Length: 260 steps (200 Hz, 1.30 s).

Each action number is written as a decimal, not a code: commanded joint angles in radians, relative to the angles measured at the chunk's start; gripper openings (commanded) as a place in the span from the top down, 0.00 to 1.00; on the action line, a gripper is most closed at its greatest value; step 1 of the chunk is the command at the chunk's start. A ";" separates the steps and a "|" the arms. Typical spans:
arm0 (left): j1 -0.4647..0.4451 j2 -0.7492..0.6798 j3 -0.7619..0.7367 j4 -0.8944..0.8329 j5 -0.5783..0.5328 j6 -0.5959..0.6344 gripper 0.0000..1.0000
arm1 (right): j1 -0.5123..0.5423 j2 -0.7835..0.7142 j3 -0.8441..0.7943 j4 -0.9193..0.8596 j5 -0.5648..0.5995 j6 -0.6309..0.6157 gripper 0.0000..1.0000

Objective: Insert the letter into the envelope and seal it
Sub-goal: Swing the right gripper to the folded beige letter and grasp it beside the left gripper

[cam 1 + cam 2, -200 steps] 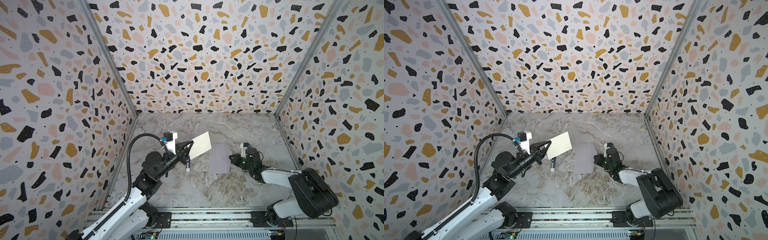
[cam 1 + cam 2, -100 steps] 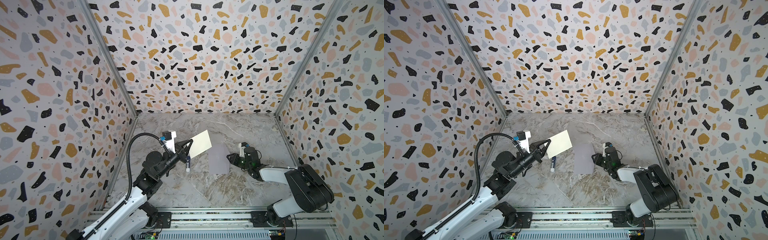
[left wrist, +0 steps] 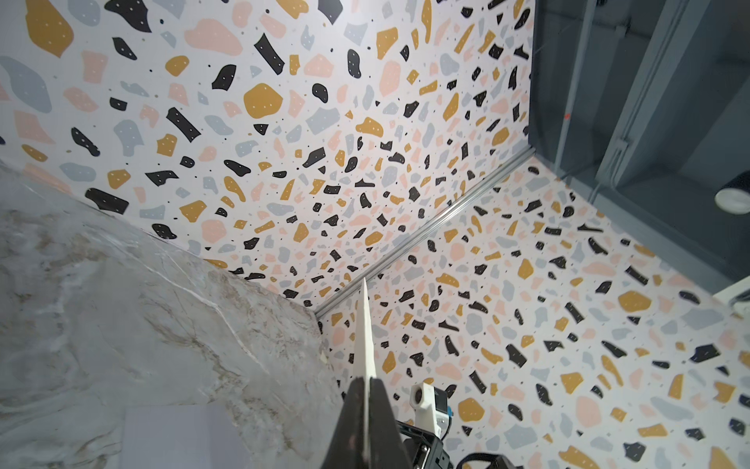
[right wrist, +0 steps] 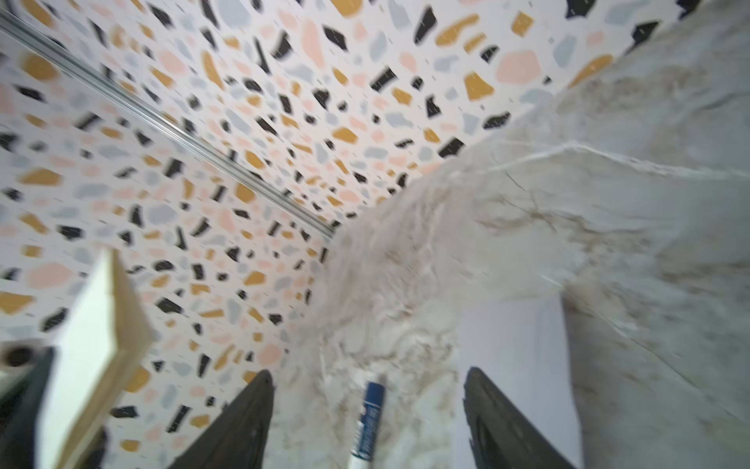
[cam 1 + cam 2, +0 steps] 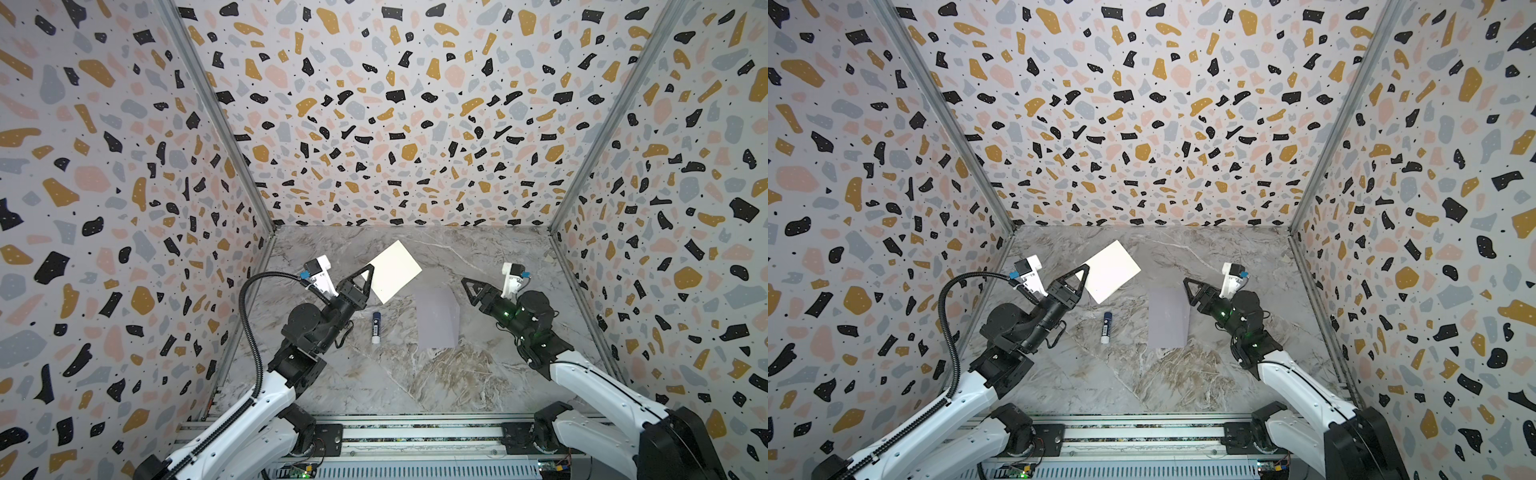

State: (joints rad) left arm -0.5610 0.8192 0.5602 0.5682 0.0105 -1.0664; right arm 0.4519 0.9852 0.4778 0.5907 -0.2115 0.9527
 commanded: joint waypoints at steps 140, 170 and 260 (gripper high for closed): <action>0.000 0.072 -0.072 0.209 0.005 -0.301 1.00 | 0.373 0.217 0.146 0.409 0.181 0.154 0.20; 0.000 0.082 -0.075 0.221 0.021 -0.306 1.00 | 0.376 0.261 0.178 0.411 0.148 0.151 0.20; 0.000 0.067 -0.086 0.217 0.032 -0.305 1.00 | 0.376 0.398 0.269 0.451 0.056 0.124 0.32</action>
State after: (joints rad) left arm -0.5610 0.9020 0.4793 0.7361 0.0254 -1.3769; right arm 0.8249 1.3750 0.6754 1.0031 -0.1158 1.1091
